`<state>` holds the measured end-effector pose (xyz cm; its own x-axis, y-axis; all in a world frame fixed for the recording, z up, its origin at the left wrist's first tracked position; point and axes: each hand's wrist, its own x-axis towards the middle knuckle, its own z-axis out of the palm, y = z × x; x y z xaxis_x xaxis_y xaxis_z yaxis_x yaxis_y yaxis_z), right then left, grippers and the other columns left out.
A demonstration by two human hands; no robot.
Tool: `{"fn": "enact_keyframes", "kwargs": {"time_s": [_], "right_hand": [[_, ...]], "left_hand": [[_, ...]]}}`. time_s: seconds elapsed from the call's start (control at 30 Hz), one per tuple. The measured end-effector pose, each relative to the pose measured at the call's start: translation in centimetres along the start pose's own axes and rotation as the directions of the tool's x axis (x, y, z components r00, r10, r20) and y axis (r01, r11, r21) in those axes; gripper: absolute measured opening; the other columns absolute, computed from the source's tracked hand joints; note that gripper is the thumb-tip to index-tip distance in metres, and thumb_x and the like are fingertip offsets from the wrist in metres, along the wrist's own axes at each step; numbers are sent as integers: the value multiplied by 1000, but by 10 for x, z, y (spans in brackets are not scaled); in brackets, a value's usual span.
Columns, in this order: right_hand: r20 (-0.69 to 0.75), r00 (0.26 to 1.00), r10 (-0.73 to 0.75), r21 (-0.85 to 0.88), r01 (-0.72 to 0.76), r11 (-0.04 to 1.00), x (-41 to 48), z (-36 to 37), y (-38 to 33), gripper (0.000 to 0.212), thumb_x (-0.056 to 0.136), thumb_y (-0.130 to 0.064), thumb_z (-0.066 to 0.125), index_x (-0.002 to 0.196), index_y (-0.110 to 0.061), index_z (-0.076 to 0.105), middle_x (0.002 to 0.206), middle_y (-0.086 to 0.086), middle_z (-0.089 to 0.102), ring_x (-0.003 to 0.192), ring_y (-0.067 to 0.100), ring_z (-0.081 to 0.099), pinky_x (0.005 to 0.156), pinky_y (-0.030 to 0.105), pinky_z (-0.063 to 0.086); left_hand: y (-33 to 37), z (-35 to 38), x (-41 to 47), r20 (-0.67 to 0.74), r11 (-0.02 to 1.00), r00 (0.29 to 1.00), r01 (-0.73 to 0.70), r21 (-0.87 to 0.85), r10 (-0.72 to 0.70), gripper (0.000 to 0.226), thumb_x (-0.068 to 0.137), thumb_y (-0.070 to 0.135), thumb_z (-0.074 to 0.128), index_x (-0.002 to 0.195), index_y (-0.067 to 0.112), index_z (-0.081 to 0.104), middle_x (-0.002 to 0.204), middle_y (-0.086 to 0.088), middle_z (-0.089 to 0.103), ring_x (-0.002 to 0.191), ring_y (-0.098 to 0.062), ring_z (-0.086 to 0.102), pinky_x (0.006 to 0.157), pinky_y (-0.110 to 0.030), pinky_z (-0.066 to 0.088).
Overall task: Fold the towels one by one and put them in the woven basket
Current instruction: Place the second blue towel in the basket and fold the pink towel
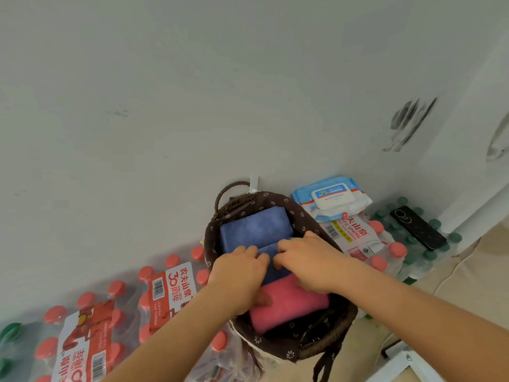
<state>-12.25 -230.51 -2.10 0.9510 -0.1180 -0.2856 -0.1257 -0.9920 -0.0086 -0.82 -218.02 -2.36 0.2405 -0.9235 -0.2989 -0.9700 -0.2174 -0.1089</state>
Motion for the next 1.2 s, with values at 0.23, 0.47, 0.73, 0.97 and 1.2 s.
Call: {"fn": "enact_keyframes", "kwargs": {"time_s": [0.23, 0.47, 0.73, 0.97, 1.2], "right_hand": [[64, 980, 186, 280, -196, 940, -16, -13, -4, 48, 87, -8, 48, 128, -32, 53, 127, -4, 58, 116, 18, 53, 91, 34, 37], [-211, 688, 695, 835, -242, 494, -62, -28, -16, 24, 88, -7, 59, 93, -28, 71, 93, -11, 73, 89, 3, 66, 92, 28, 49], [-174, 371, 912, 976, -56, 209, -112, -43, -89, 23, 90, 3, 55, 91, -13, 72, 79, 4, 72, 61, 9, 63, 66, 18, 52], [-44, 94, 995, 991, -122, 56, -183, 4, -154, 25, 91, -5, 57, 90, -26, 71, 77, -6, 72, 64, 8, 62, 57, 18, 50], [88, -221, 971, 967, -217, -137, -268, 83, -188, 26, 89, -4, 61, 84, -26, 72, 86, -20, 70, 80, 1, 62, 65, 8, 45]], "left_hand": [[-10, -4, -4, -115, 995, 990, -88, -53, 82, 40, 81, 47, 59, 113, 24, 52, 105, 0, 55, 97, -22, 55, 70, -33, 42], [-32, -26, -16, -397, 929, 911, -240, -283, 114, 21, 90, 46, 51, 94, 29, 63, 91, 10, 59, 85, -11, 56, 72, -31, 47], [-18, -48, -48, -551, 732, 794, -532, -426, 257, 15, 93, 32, 49, 82, 28, 58, 63, 15, 55, 62, -4, 51, 60, -26, 42], [39, -38, -76, -574, 463, 592, -804, -373, 566, 21, 86, 17, 53, 92, 30, 67, 90, 15, 61, 83, -4, 53, 72, -18, 41], [120, -29, -98, -449, 339, 496, -858, -386, 743, 23, 89, 31, 40, 97, 31, 62, 85, 13, 64, 77, -5, 55, 71, -27, 49]]}}
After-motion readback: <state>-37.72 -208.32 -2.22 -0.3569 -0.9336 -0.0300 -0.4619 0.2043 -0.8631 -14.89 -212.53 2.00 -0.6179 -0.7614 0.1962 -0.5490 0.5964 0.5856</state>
